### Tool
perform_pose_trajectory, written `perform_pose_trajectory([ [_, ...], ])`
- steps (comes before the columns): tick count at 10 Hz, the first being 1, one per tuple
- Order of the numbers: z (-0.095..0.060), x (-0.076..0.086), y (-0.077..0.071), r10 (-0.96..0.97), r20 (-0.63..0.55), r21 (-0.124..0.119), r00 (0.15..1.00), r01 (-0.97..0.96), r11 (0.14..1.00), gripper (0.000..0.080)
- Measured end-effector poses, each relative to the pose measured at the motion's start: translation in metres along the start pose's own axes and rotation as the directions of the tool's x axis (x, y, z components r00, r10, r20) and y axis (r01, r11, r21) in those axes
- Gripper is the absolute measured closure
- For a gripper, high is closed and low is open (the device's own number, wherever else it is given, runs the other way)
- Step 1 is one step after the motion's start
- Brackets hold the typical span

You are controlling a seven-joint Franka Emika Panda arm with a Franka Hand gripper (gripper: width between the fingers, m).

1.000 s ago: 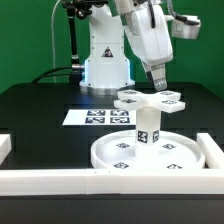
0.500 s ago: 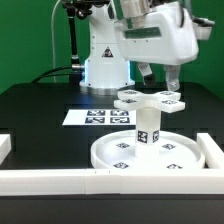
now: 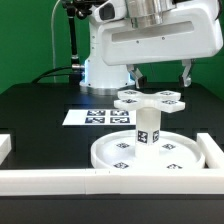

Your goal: Assemble round table

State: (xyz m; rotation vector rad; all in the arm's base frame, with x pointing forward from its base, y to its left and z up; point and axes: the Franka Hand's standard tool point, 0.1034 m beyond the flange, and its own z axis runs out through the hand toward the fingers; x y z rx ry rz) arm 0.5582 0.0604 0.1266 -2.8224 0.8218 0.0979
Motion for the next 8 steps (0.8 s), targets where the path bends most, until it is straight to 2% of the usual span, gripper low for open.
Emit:
perform_pose_trajectory([
  [2, -0.0001, 0.0001, 0.0004, -0.178, -0.001, -0.006, 0.984, 0.178, 0.984, 0.015],
  [4, -0.0011, -0.0017, -0.0007, -0.458, 0.004, -0.048, 0.889, 0.457, 0.888, 0.015],
  [5, -0.0017, -0.0031, -0.002, -0.521, 0.016, -0.06, 0.854, 0.521, 0.852, 0.015],
  [7, -0.0051, -0.0029, -0.0065, -0.757, 0.053, -0.091, 0.651, 0.758, 0.645, 0.015],
  [8, -0.0043, -0.002, -0.0049, -0.794, 0.057, -0.088, 0.605, 0.796, 0.599, 0.015],
])
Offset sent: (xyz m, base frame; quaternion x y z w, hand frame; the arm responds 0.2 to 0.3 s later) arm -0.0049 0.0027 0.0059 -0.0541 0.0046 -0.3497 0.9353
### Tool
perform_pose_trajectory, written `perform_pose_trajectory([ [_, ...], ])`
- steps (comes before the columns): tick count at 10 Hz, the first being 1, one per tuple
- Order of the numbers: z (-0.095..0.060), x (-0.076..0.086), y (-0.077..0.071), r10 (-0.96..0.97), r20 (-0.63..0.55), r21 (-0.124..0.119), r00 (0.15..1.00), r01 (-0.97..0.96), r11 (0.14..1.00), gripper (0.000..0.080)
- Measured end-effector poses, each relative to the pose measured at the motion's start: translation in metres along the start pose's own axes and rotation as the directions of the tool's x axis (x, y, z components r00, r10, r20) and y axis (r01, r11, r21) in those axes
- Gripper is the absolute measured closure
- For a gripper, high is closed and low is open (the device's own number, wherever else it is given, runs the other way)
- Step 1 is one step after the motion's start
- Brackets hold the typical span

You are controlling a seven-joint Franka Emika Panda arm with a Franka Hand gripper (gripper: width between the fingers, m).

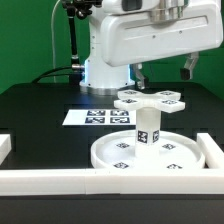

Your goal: Assemble round table

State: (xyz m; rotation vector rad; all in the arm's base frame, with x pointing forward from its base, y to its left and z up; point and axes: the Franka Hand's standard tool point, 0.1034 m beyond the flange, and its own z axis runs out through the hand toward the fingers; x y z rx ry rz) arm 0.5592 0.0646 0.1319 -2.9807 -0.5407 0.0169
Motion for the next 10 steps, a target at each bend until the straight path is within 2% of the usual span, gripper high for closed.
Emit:
perform_pose_trajectory([
  [3, 0.0, 0.0, 0.003, -0.198, 0.0, -0.009, 0.98, 0.198, 0.98, 0.015],
  [4, -0.001, 0.003, 0.008, -0.399, -0.01, -0.048, 0.917, 0.398, 0.916, 0.015],
  [5, 0.001, 0.002, 0.009, -0.55, -0.005, -0.066, 0.835, 0.548, 0.834, 0.015],
  [7, 0.004, 0.0, 0.011, -0.706, 0.028, -0.07, 0.707, 0.706, 0.704, 0.015],
  [9, 0.006, -0.003, 0.017, -0.806, 0.05, -0.064, 0.59, 0.807, 0.587, 0.015],
  [10, 0.008, -0.005, 0.017, -0.822, 0.054, -0.06, 0.566, 0.824, 0.563, 0.015],
])
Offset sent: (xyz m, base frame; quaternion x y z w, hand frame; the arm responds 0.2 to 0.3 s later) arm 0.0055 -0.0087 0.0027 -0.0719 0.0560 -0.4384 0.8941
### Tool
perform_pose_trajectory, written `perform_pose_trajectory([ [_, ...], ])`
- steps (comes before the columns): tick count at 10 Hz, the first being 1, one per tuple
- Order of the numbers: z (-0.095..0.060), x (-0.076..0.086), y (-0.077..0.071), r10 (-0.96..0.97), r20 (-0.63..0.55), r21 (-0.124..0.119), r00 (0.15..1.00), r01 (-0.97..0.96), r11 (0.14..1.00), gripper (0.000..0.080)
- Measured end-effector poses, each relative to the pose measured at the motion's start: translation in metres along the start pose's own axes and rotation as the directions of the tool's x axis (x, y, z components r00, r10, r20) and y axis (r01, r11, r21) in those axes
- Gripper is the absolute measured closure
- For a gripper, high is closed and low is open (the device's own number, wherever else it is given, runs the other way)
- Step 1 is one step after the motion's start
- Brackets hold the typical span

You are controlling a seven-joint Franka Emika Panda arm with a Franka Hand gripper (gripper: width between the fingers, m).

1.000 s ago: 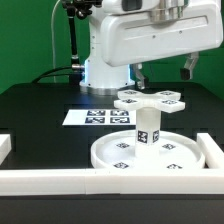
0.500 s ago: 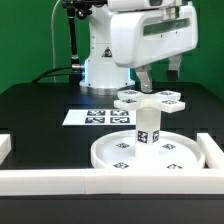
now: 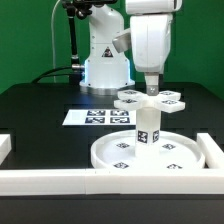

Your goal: Assemble round table

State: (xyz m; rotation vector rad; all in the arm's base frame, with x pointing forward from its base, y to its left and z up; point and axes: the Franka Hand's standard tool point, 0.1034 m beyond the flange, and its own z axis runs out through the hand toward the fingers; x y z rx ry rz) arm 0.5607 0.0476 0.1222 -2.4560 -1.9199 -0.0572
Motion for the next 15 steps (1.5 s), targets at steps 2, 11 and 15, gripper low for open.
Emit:
perform_pose_trajectory([
  [2, 0.003, -0.003, -0.002, -0.073, 0.009, 0.002, 0.997, 0.073, 0.997, 0.015],
  [11, 0.02, -0.008, -0.003, -0.073, 0.024, 0.031, 0.997, 0.072, 0.997, 0.015],
  [15, 0.023, -0.009, -0.002, -0.069, 0.027, 0.034, 0.997, 0.068, 0.997, 0.0249],
])
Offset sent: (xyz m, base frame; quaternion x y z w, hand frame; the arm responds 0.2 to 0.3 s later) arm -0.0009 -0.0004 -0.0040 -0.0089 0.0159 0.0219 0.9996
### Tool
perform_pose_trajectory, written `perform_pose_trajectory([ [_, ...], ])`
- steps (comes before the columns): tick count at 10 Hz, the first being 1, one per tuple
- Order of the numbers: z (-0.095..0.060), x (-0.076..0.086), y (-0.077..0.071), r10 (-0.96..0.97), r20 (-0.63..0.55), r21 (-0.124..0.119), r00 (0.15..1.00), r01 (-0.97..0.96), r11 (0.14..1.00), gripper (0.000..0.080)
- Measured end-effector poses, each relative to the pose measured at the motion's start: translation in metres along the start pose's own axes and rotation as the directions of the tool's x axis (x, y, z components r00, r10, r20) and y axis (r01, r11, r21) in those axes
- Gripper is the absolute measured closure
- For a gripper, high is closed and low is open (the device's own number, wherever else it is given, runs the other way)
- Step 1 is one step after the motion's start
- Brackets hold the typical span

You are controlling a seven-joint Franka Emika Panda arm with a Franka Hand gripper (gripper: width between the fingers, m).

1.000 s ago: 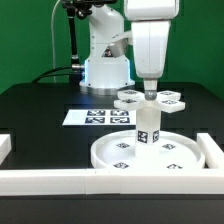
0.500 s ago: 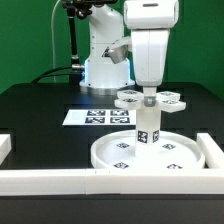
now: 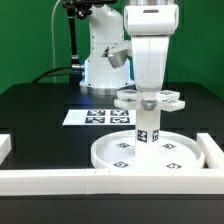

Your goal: Assemble round table

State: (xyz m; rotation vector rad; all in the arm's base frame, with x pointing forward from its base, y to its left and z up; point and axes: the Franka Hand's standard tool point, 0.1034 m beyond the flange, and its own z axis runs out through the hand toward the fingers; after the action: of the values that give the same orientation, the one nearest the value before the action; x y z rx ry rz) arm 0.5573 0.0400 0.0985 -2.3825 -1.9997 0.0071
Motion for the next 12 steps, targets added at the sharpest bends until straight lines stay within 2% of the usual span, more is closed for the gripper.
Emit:
perform_pose_trajectory([
  [1, 0.0, -0.0014, 0.0003, 0.002, 0.001, 0.0, 1.0, -0.002, 1.0, 0.0347],
  [5, 0.0001, -0.0021, 0.0004, 0.03, 0.0, 0.0, 1.0, -0.03, 1.0, 0.0347],
  [6, 0.0003, -0.003, -0.0002, 0.061, -0.003, 0.005, 0.998, -0.061, 0.998, 0.0347],
  [7, 0.0004, -0.0063, -0.0015, 0.148, -0.006, 0.022, 0.989, -0.148, 0.989, 0.0347],
  [9, 0.0012, -0.0062, -0.0028, 0.427, -0.02, 0.05, 0.904, -0.425, 0.904, 0.0346],
  [10, 0.0012, -0.0054, -0.0025, 0.496, -0.015, 0.054, 0.868, -0.495, 0.867, 0.0346],
  [11, 0.0012, -0.0048, -0.0005, 0.557, -0.023, 0.041, 0.83, -0.556, 0.83, 0.0346],
  [12, 0.0012, -0.0048, -0.0005, 0.624, -0.019, 0.043, 0.782, -0.622, 0.782, 0.0346],
])
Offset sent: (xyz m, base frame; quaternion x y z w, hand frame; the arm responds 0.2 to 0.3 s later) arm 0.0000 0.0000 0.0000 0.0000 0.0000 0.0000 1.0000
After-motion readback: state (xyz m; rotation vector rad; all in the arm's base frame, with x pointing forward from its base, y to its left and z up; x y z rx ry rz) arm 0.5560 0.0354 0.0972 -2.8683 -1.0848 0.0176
